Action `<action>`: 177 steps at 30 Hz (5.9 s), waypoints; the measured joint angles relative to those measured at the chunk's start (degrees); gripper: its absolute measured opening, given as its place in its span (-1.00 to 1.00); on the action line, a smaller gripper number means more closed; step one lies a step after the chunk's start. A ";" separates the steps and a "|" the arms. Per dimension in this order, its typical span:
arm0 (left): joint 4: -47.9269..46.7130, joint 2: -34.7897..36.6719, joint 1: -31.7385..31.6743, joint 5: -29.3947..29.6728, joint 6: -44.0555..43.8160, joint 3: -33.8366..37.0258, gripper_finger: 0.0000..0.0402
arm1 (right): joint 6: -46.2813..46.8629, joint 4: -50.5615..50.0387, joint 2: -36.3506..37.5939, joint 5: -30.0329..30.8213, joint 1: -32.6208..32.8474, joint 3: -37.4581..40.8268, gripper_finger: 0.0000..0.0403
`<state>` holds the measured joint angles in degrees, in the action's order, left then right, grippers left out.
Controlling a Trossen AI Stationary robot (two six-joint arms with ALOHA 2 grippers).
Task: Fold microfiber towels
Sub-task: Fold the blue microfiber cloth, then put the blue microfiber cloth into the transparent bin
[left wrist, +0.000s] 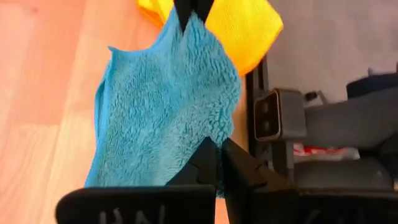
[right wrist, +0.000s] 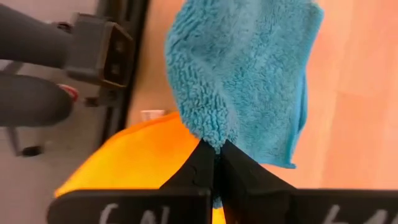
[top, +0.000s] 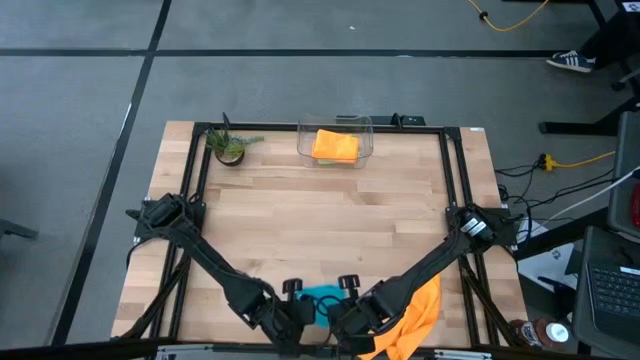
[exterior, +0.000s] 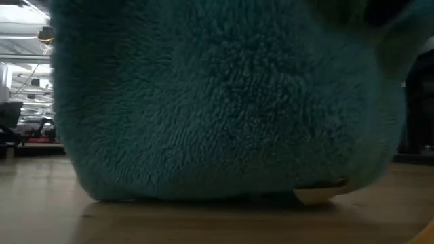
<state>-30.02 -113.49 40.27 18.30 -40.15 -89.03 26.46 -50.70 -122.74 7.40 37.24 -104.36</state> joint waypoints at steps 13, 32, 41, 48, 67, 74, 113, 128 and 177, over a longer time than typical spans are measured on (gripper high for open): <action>2.04 0.00 0.50 -5.02 -1.89 -0.02 -1.00 | -2.61 1.09 0.04 -9.18 0.03 -0.04 -0.95; -4.81 -1.69 0.02 2.78 -1.74 -0.11 -1.00 | -1.75 3.88 -0.68 1.59 -1.51 2.59 -0.95; -5.01 -2.58 -1.33 -1.84 -4.52 -0.11 -1.00 | 0.46 5.20 -1.03 -2.50 -2.48 5.29 -0.95; 3.01 -2.58 -0.23 -9.44 -4.05 -0.11 -1.00 | -2.80 12.07 -1.03 -15.41 -0.88 5.29 -0.95; -0.47 -2.36 -0.18 -4.18 -5.54 -0.09 -1.00 | -0.88 6.80 -0.98 4.59 -0.99 2.40 -0.95; -2.82 -2.32 -0.26 -2.70 -7.75 1.70 -1.00 | 1.74 7.03 -0.92 4.58 -4.16 5.82 -0.96; -5.30 -7.50 -1.01 -5.17 -6.01 3.32 -1.00 | 0.03 13.70 -3.98 2.12 -6.36 9.05 -0.79; -6.19 -5.85 -2.72 -8.16 -7.59 3.37 -0.62 | 0.37 10.18 -3.19 1.81 -6.39 7.10 -0.19; -20.06 5.97 5.11 11.13 -7.78 3.37 -0.62 | -20.97 18.94 -8.28 2.57 -2.23 2.42 0.24</action>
<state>-50.09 -107.53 45.39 29.43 -47.92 -85.67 5.49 -31.77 -131.01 9.97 35.02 -101.94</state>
